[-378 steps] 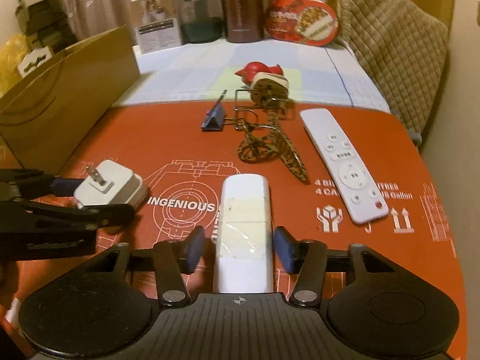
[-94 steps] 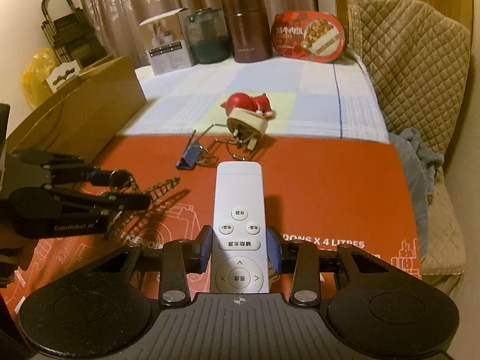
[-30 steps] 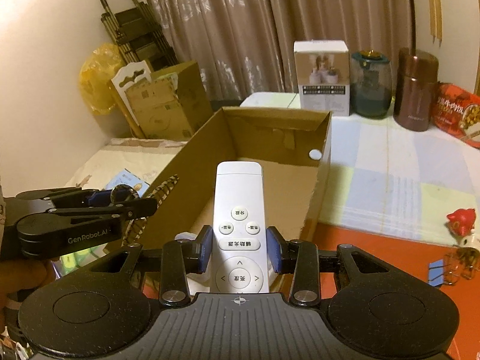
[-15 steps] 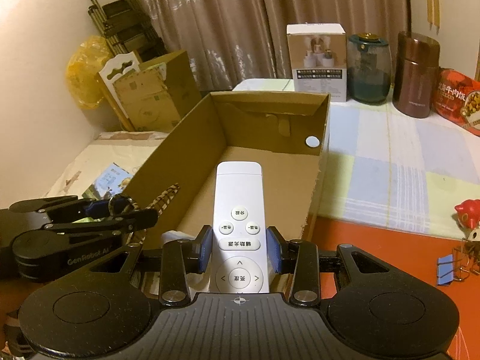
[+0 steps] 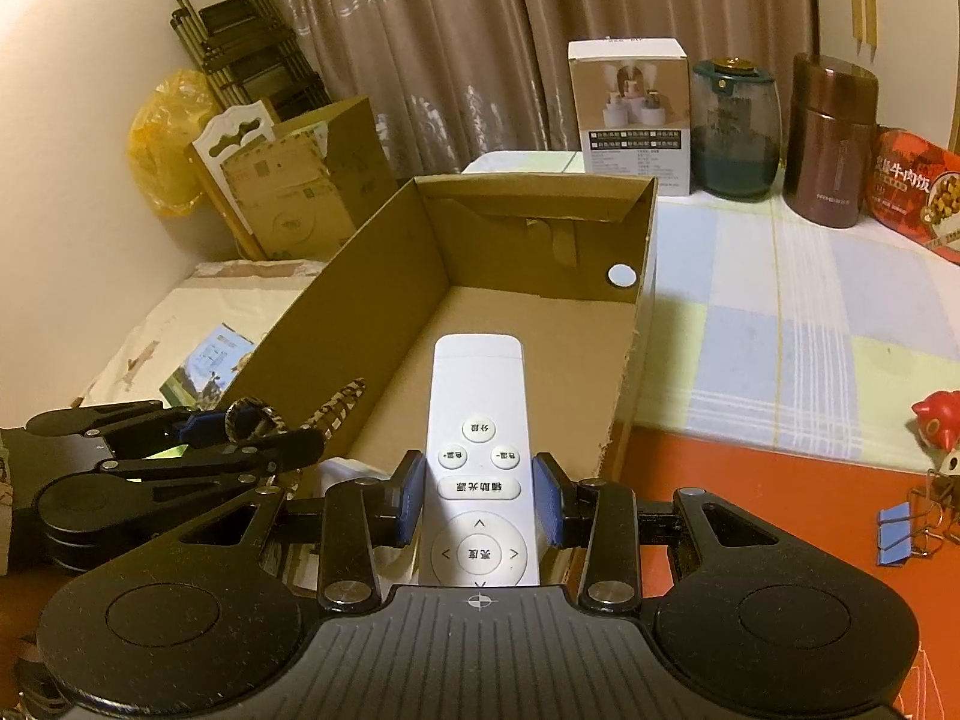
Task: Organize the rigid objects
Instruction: 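Carry the cable and remote over the cardboard box with both grippers, then open the left gripper to drop the cable while the right gripper releases the remote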
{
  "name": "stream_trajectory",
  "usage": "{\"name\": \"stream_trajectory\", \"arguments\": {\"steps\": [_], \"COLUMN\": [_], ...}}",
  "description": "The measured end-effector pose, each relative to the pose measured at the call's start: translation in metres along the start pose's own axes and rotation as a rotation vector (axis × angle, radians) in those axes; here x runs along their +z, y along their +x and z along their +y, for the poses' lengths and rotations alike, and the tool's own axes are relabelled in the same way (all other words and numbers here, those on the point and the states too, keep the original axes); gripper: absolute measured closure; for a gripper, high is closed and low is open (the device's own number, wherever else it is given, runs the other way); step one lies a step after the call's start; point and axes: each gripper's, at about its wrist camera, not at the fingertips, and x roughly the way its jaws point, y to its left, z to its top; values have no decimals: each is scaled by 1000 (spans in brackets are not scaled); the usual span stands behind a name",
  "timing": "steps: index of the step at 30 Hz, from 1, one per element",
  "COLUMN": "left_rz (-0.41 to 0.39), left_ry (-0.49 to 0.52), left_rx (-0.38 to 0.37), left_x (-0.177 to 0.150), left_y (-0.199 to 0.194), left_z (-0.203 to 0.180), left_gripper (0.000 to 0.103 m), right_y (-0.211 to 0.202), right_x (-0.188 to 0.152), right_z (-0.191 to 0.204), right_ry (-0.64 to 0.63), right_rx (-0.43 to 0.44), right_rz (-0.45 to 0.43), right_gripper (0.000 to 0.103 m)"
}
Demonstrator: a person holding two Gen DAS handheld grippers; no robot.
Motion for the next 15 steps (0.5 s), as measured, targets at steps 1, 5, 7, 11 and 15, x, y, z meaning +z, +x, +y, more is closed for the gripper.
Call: {"name": "stream_trajectory", "arguments": {"steps": [1,5,7,11,15], "left_rz": [1,-14,-18,-39,-56], "left_ry": [-1,-7,-15,-24,-36], "left_rx": [0,-5,-6,6,13], "left_x": [0,0,1,5,7], "left_y": [1,0,-1,-7,-15], "left_z": [0,1,2,5,9], "left_gripper": [70,70,70,70,69], "right_y": [0,1,1,1,1], "right_x": [0,0,0,1,1], "right_z": [0,1,1,1,0], "right_ry": [1,1,1,2,11], "right_rx": [0,-1,0,-3,-7], "right_rz": [-1,-1,0,-1,-4], "right_gripper": [68,68,68,68,68]}}
